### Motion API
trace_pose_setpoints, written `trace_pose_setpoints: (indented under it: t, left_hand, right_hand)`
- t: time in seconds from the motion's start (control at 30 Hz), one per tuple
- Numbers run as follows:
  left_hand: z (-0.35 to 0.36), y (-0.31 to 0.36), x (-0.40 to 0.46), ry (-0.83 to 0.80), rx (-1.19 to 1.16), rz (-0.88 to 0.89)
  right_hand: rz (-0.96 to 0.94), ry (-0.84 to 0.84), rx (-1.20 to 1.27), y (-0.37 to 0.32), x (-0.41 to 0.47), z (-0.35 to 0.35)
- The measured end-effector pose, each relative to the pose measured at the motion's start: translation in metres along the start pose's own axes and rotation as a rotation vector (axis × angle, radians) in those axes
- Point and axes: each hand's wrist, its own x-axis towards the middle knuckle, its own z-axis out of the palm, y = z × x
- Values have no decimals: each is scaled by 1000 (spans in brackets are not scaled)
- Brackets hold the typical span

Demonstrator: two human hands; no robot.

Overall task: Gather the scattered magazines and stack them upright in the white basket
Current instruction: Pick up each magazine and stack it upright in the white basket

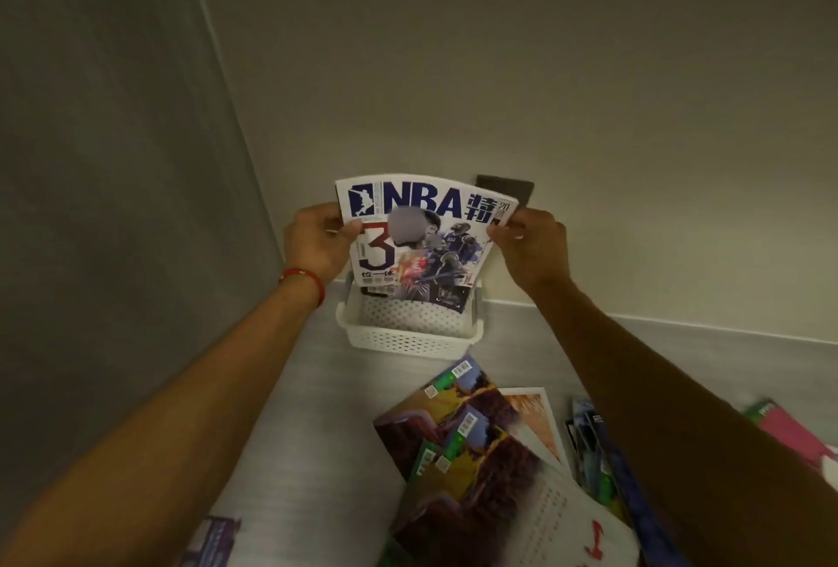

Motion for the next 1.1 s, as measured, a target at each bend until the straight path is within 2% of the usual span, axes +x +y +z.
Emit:
trace_pose_setpoints:
  t: [0.23,0.4,0.63,0.77,0.9,0.97,1.1]
  left_hand:
    - [23,-26,6,9,-76,-190]
    - [33,-31,12,5,-2,-268]
    - [45,-23,22,73,31,-373]
    - [48,-40,32,-78,-165,-442]
    - [52,-26,9,-171,-199,-461]
    - [60,-17,-4,-160,-196,-462]
    - [82,9,-38,-255,-206,-376]
  right_hand:
    - [157,-55,63,24,12,39]
    - [285,-95,158,27,11,58]
    - [358,-229,464,32,-1,55]
    - [401,-282,475,46,-25,42]
    - [400,-279,442,79,-55,21]
    - [420,-241,466,96,-68,7]
    - [464,-230,504,131,-94,-23]
